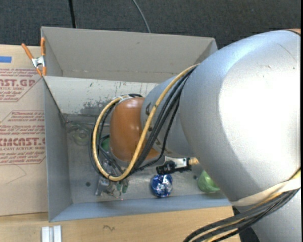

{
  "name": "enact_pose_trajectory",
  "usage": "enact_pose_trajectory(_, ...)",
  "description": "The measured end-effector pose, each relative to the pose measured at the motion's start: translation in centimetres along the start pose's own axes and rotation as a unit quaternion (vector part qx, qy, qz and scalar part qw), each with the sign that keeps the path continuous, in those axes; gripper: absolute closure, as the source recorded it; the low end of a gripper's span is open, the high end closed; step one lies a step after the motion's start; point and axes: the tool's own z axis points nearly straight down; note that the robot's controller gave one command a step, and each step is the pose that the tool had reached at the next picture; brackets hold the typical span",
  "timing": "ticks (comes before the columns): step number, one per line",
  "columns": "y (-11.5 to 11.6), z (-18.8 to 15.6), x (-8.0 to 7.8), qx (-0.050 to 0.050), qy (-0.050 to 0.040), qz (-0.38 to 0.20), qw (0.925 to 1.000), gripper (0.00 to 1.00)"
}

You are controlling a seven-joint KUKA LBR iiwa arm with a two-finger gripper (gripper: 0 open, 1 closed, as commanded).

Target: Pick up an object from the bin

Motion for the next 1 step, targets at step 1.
enact_pose_trajectory(1,1.15,-13.93,-0.86,-0.001,-0.0036,-0.045,0.9990,1.00)
